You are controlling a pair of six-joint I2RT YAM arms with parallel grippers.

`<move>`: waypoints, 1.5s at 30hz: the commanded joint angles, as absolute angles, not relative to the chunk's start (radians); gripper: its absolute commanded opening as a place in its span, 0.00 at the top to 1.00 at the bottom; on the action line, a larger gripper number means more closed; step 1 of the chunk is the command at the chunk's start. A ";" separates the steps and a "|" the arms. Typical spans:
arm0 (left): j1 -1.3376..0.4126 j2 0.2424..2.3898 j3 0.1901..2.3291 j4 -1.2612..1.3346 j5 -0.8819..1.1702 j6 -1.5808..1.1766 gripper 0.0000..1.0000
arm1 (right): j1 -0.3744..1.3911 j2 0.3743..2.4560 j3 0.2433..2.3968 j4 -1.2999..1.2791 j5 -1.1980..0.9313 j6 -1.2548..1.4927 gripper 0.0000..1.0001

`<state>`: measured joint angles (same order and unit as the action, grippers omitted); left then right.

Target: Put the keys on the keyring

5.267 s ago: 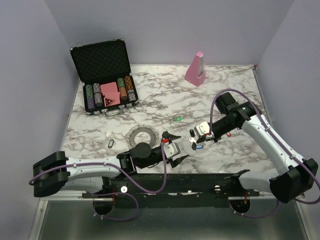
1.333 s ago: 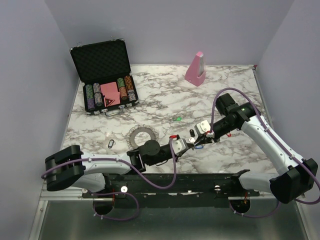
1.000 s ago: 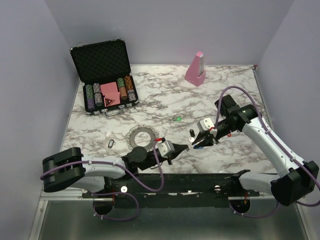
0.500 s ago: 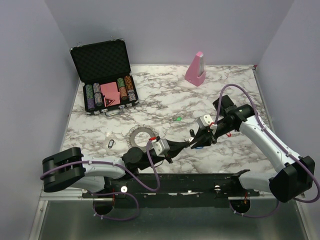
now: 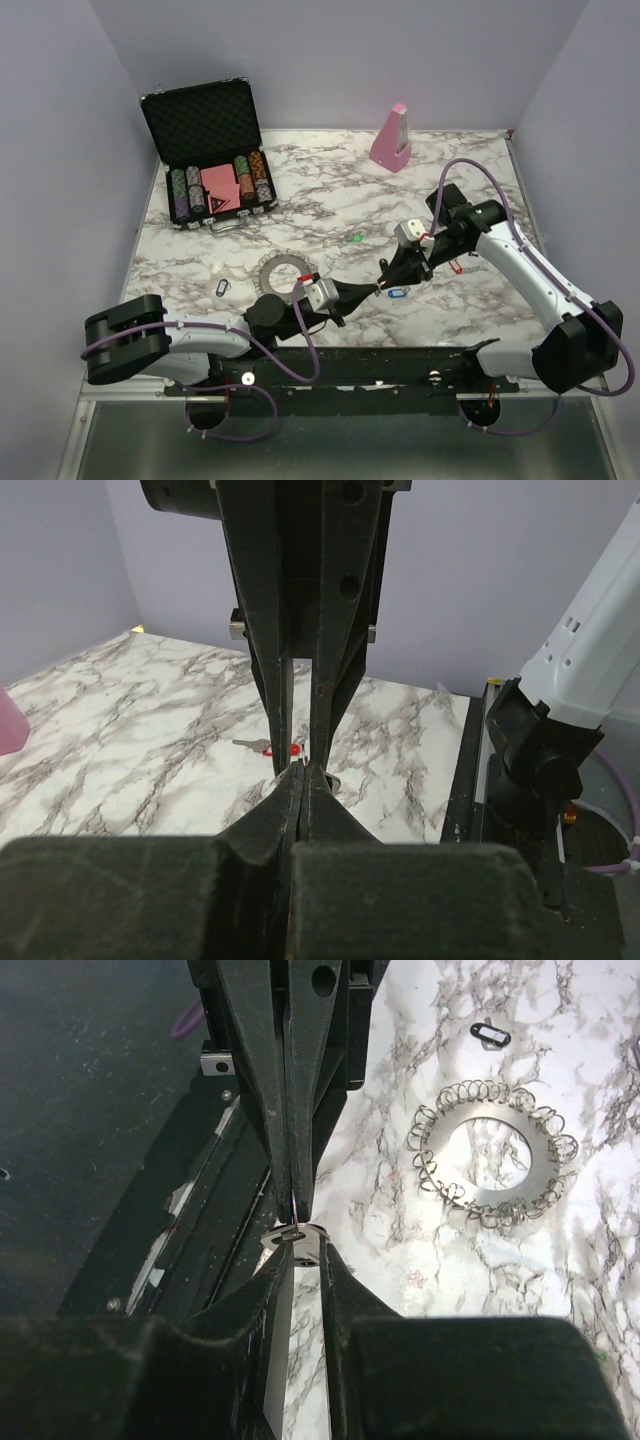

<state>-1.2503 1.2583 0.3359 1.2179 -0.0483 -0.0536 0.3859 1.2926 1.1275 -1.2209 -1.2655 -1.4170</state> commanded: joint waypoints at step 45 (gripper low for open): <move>-1.250 1.169 0.302 1.102 -0.112 -0.084 0.33 | 0.383 1.299 1.181 -1.250 -1.111 -1.361 0.99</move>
